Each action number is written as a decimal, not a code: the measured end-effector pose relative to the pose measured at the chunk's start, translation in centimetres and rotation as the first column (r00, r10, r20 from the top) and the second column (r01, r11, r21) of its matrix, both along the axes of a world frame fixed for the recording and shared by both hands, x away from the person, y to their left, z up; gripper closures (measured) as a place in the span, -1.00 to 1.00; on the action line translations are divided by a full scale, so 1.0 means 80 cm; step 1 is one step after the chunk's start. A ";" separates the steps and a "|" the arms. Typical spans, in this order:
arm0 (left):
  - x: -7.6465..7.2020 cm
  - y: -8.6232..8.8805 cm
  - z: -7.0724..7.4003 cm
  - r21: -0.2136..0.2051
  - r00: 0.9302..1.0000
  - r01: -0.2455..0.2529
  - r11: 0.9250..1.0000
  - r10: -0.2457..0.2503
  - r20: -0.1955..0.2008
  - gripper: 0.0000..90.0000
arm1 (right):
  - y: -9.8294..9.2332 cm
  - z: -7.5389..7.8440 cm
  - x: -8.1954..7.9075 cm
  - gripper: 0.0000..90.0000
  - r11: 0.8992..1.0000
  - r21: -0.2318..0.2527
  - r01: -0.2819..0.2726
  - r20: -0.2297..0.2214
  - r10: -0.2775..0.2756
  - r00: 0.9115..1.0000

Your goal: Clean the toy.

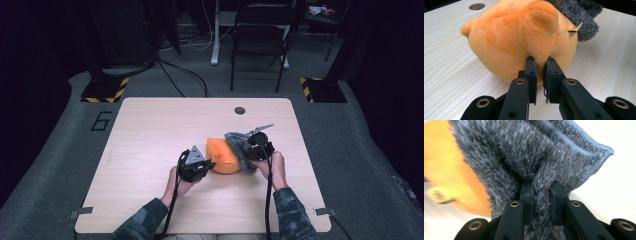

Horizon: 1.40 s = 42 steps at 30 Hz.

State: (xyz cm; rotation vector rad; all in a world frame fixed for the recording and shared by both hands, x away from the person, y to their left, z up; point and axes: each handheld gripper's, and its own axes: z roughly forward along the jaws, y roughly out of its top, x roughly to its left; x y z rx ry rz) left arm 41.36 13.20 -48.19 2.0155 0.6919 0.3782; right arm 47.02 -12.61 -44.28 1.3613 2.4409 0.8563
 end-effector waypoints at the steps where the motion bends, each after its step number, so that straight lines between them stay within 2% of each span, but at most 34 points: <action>1: 0.000 0.000 0.000 0.000 1.000 0.000 1.000 0.000 0.000 0.82 | -0.002 -0.004 0.001 0.70 1.000 -0.002 0.015 -0.008 -0.015 1.000; 8: 0.000 0.000 0.000 0.001 1.000 0.002 1.000 -0.002 0.000 0.82 | -0.014 -0.025 0.009 0.70 0.998 -0.028 0.053 -0.059 -0.054 0.997; 13: 0.001 0.002 0.000 0.002 1.000 0.000 1.000 0.000 -0.004 0.82 | -0.019 -0.026 0.011 0.70 0.997 -0.051 0.059 -0.066 -0.062 0.996; 17: 0.002 0.003 -0.001 -0.005 1.000 -0.010 1.000 0.010 -0.004 0.81 | -0.024 -0.011 0.009 0.70 0.998 -0.033 0.060 -0.027 -0.061 0.998; 21: 0.002 0.004 -0.001 -0.002 1.000 -0.009 1.000 0.009 -0.004 0.81 | -0.018 0.018 0.000 0.70 0.999 0.017 0.036 0.024 -0.037 0.999; 22: 0.002 0.004 -0.001 -0.004 1.000 -0.010 1.000 0.010 -0.004 0.81 | -0.014 0.026 -0.003 0.70 1.000 0.024 0.017 0.044 -0.018 0.999; 25: 0.002 0.004 -0.001 0.000 1.000 -0.012 1.000 0.012 -0.004 0.81 | 0.000 0.040 -0.011 0.70 0.998 0.049 -0.030 0.067 0.027 0.997; 28: 0.002 0.004 -0.001 -0.002 1.000 -0.009 1.000 0.009 -0.006 0.81 | 0.017 0.043 -0.016 0.70 0.996 0.042 -0.073 0.061 0.070 0.996; 31: 0.002 0.004 -0.002 0.000 1.000 -0.014 1.000 0.014 -0.006 0.80 | 0.029 0.032 -0.016 0.71 0.996 0.008 -0.088 0.055 0.088 0.995; 33: 0.002 0.004 -0.002 -0.001 1.000 -0.013 1.000 0.013 -0.011 0.75 | 0.031 0.025 -0.015 0.71 0.997 0.009 -0.077 0.058 0.076 0.995; 35: 0.002 0.003 -0.002 0.003 1.000 -0.015 1.000 0.015 -0.011 0.60 | 0.030 0.022 -0.014 0.71 0.997 0.014 -0.075 0.062 0.074 0.995; 40: -0.001 -0.003 0.000 0.058 0.999 -0.030 0.998 0.028 0.022 0.21 | 0.029 0.019 -0.014 0.71 0.998 0.026 -0.060 0.073 0.058 0.996; 42: -0.003 -0.006 0.000 0.082 0.999 -0.035 0.996 0.033 0.037 0.13 | 0.030 0.019 -0.014 0.71 0.998 0.025 -0.062 0.078 0.060 0.995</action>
